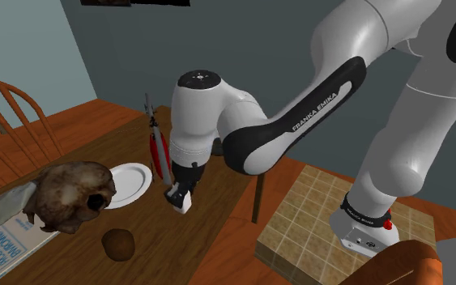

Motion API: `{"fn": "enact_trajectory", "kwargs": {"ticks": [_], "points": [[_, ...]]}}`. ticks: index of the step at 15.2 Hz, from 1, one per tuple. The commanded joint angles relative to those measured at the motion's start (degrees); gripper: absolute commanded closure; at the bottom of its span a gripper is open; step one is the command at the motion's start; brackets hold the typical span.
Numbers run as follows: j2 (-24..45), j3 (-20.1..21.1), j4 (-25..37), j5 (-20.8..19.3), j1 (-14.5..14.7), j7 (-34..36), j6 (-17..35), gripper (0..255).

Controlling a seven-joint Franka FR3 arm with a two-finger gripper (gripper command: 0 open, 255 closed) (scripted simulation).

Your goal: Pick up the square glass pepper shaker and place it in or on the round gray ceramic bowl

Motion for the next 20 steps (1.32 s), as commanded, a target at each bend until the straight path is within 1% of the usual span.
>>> {"fn": "enact_trajectory", "kwargs": {"ticks": [1,7,10,11,15,20], "points": [[-1.21,0.01,0.58,1.46,-0.03,-1.13,-1.38,255],[-3.95,-0.33,3.02,4.53,0.02,-3.64,-5.67,255],[-5.08,-0.56,4.42,5.71,0.06,-4.65,-7.87,255],[-5.10,-0.57,4.42,5.73,0.07,-4.67,-7.89,255],[-8.63,-4.53,1.04,9.59,-1.78,-12.63,-6.84,255],[-11.15,-9.71,-1.67,12.51,-3.87,-21.65,-6.13,255]]}}
